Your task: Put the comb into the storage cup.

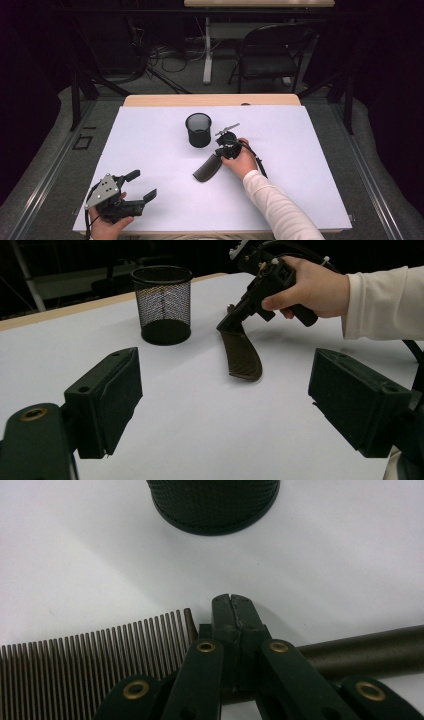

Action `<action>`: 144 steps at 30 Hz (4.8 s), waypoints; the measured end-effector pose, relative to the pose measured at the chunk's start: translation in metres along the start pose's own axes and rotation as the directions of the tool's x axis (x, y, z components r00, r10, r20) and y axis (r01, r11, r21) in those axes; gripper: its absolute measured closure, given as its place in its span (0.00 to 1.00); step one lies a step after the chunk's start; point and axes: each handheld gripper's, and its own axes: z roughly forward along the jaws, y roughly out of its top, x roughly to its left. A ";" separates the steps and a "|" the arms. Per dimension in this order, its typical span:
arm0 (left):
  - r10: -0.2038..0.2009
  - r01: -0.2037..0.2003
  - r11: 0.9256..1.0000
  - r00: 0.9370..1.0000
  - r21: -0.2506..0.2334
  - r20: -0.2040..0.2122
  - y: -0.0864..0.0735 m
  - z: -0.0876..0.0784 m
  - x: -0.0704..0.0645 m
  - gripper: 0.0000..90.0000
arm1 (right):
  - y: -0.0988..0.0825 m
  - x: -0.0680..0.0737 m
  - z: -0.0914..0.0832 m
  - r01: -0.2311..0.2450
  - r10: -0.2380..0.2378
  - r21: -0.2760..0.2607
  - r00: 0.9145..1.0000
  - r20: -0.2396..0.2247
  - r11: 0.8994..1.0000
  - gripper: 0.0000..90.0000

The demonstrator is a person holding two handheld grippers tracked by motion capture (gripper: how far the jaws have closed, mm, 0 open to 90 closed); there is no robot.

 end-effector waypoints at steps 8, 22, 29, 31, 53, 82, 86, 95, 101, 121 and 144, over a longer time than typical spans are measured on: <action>0.000 0.000 1.000 1.000 0.001 0.001 0.000 0.000 0.000 0.16 | -0.006 0.000 -0.006 -0.010 0.010 0.019 1.000 0.009 1.000 1.00; 0.000 0.000 1.000 1.000 0.001 -0.002 0.000 0.000 -0.001 0.16 | -0.013 -0.007 -0.015 -0.019 0.018 0.038 0.999 0.026 0.999 1.00; 0.000 0.000 1.000 1.000 0.002 -0.003 0.000 0.000 -0.001 0.16 | -0.018 -0.015 -0.020 -0.027 0.026 0.038 0.999 0.034 0.999 1.00; 0.001 -0.001 1.000 1.000 0.003 -0.009 0.000 0.000 -0.001 0.16 | -0.019 -0.017 -0.022 -0.041 0.039 0.050 0.999 0.039 0.998 1.00; -0.005 0.005 1.000 1.000 0.004 -0.007 -0.001 0.001 -0.001 0.16 | -0.042 -0.037 -0.044 -0.076 0.073 0.059 0.996 0.050 0.995 1.00; -0.005 0.005 1.000 1.000 0.006 -0.001 -0.001 0.003 -0.002 0.16 | -0.085 -0.022 -0.073 -0.078 0.080 0.034 0.996 -0.038 0.996 1.00; -0.005 0.005 1.000 1.000 0.007 -0.003 -0.001 0.003 -0.002 0.16 | -0.089 -0.019 -0.075 -0.079 0.081 0.032 0.995 -0.054 0.996 1.00; -0.003 0.003 1.000 1.000 0.010 -0.002 -0.001 0.004 -0.003 0.16 | -0.093 -0.010 -0.078 -0.067 0.070 0.031 0.995 -0.078 0.997 1.00; -0.003 0.003 1.000 1.000 0.009 0.002 -0.001 0.004 -0.003 0.16 | -0.093 -0.009 -0.080 -0.066 0.069 0.037 0.994 -0.083 0.997 1.00; -0.004 0.004 1.000 1.000 0.013 0.002 -0.001 0.004 -0.003 0.16 | -0.087 -0.014 -0.096 -0.049 0.045 -0.064 0.997 -0.055 0.997 0.70; -0.002 0.002 1.000 1.000 0.016 0.003 -0.001 0.005 -0.004 0.16 | -0.070 -0.007 -0.121 0.083 -0.082 -0.088 0.997 0.014 0.993 0.37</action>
